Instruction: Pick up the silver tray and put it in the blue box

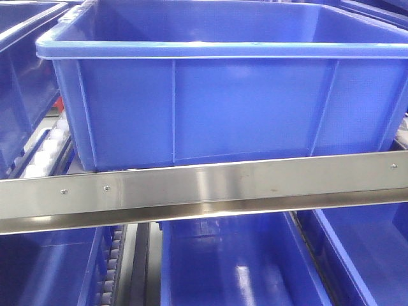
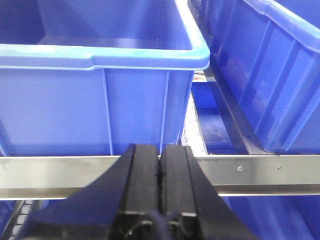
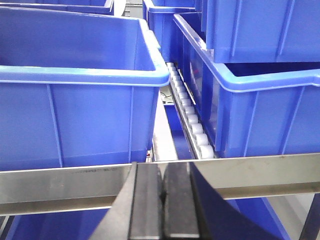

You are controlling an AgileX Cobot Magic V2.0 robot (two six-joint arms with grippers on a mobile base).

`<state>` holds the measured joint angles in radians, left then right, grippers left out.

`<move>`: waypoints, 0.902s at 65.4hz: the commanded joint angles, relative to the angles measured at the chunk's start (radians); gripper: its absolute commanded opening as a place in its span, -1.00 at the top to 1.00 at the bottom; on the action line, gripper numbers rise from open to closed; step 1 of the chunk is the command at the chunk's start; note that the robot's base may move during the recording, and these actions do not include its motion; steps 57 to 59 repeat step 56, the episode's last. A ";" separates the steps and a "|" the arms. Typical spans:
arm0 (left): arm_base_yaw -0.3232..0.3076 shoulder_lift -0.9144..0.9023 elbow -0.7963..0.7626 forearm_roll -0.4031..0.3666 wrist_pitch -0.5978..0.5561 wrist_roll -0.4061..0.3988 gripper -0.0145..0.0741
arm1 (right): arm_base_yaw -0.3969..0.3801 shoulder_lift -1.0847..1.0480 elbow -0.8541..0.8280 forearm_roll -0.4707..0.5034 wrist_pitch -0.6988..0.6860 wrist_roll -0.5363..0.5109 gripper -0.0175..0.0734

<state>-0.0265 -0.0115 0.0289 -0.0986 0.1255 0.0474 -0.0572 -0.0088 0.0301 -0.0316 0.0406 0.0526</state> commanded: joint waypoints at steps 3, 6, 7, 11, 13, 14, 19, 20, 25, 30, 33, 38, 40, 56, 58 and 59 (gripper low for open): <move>0.002 -0.016 -0.004 -0.009 -0.085 0.002 0.91 | -0.005 -0.022 0.003 0.000 -0.086 -0.001 0.49; 0.002 -0.016 -0.004 -0.009 -0.085 0.002 0.91 | -0.005 -0.022 0.003 0.000 -0.086 -0.001 0.49; 0.002 -0.016 -0.004 -0.009 -0.085 0.002 0.91 | -0.005 -0.022 0.003 0.000 -0.086 -0.001 0.49; 0.002 -0.016 -0.004 -0.009 -0.085 0.002 0.91 | -0.005 -0.022 0.003 0.000 -0.086 -0.001 0.49; 0.002 -0.016 -0.004 -0.009 -0.085 0.002 0.91 | -0.005 -0.022 0.003 0.000 -0.086 -0.001 0.49; 0.002 -0.016 -0.004 -0.009 -0.085 0.002 0.91 | -0.005 -0.022 0.003 0.000 -0.086 -0.001 0.49; 0.002 -0.016 -0.004 -0.009 -0.085 0.002 0.91 | -0.005 -0.022 0.003 0.000 -0.086 -0.001 0.49; 0.002 -0.016 -0.004 -0.009 -0.085 0.002 0.91 | -0.005 -0.022 0.003 0.000 -0.086 -0.001 0.49; 0.002 -0.016 -0.004 -0.009 -0.085 0.002 0.91 | -0.005 -0.022 0.003 0.000 -0.086 -0.001 0.49; 0.002 -0.016 -0.004 -0.009 -0.085 0.002 0.91 | -0.005 -0.022 0.003 0.000 -0.086 -0.001 0.49; 0.002 -0.016 -0.004 -0.009 -0.085 0.002 0.91 | -0.005 -0.022 0.003 0.000 -0.086 -0.001 0.49; 0.002 -0.016 -0.004 -0.009 -0.085 0.002 0.91 | -0.005 -0.022 0.003 0.000 -0.086 -0.001 0.49; 0.002 -0.016 -0.004 -0.009 -0.085 0.002 0.91 | -0.005 -0.022 0.003 0.000 -0.086 -0.001 0.49; 0.002 -0.016 -0.004 -0.009 -0.085 0.002 0.91 | -0.005 -0.022 0.003 0.000 -0.086 -0.001 0.49; 0.002 -0.016 -0.004 -0.009 -0.085 0.002 0.91 | -0.005 -0.022 0.003 0.000 -0.086 -0.001 0.49; 0.002 -0.016 -0.004 -0.009 -0.085 0.002 0.91 | -0.005 -0.022 0.003 0.000 -0.086 -0.001 0.49</move>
